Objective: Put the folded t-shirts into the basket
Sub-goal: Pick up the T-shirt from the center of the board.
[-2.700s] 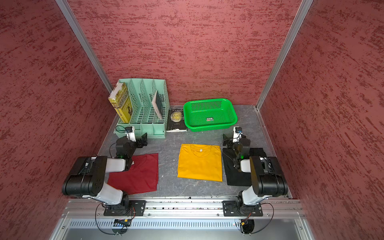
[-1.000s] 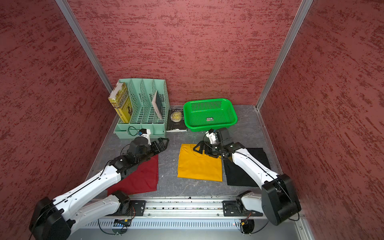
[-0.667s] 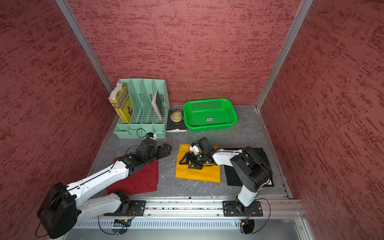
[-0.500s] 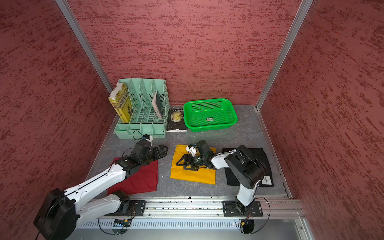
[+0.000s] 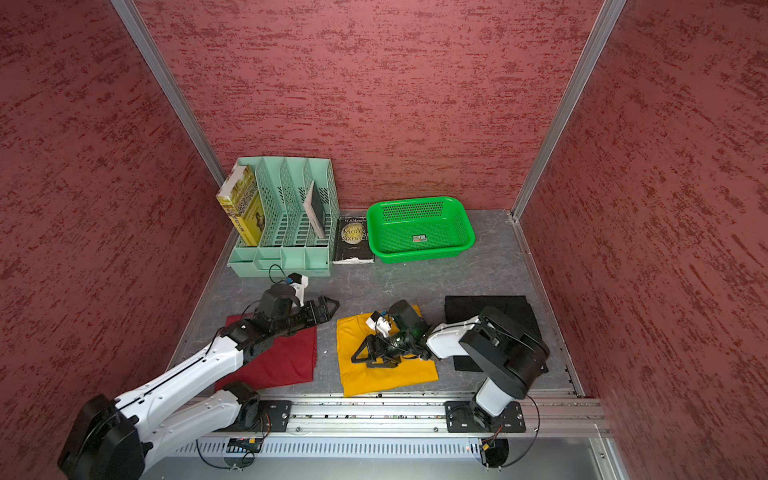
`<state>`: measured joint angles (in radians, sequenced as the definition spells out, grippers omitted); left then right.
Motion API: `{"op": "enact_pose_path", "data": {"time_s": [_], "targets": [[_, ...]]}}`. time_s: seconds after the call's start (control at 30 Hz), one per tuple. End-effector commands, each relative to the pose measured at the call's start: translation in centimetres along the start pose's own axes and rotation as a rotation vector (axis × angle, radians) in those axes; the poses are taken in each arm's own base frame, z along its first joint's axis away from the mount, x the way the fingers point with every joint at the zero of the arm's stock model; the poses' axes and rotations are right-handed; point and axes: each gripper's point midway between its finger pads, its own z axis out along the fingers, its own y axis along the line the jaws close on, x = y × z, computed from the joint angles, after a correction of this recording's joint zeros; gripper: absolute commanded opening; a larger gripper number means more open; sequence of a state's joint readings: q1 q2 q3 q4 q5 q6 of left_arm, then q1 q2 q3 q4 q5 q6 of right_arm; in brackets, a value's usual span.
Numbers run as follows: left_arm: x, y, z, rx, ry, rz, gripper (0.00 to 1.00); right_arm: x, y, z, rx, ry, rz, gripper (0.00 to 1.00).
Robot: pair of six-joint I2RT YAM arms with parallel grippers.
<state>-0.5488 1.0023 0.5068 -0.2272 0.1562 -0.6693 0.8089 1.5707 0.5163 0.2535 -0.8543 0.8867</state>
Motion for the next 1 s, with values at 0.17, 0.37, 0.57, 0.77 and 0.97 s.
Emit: {"op": "enact_pose_path", "data": {"time_s": [0.17, 0.37, 0.57, 0.77, 0.97], "targets": [[4.3, -1.2, 4.1, 0.041, 0.237, 0.193, 1.0, -1.3, -0.9, -9.0, 0.573, -0.215, -0.001, 0.91], [6.2, 0.2, 6.5, 0.005, 0.311, 0.237, 1.0, -4.6, 0.1, -16.0, 0.847, -0.491, 0.073, 0.94], [6.3, 1.4, 8.3, -0.064, 0.346, 0.215, 0.9, -6.9, 1.9, -17.5, 0.799, -0.613, 0.097, 0.94], [6.6, 0.1, 7.9, 0.009, 0.354, 0.224, 0.22, -7.9, 1.3, -19.5, 0.848, -0.685, 0.279, 0.9], [7.6, -3.6, 6.2, 0.165, 0.299, 0.393, 0.0, -8.7, -0.7, -18.9, 0.817, -0.675, 0.459, 0.93]]}}
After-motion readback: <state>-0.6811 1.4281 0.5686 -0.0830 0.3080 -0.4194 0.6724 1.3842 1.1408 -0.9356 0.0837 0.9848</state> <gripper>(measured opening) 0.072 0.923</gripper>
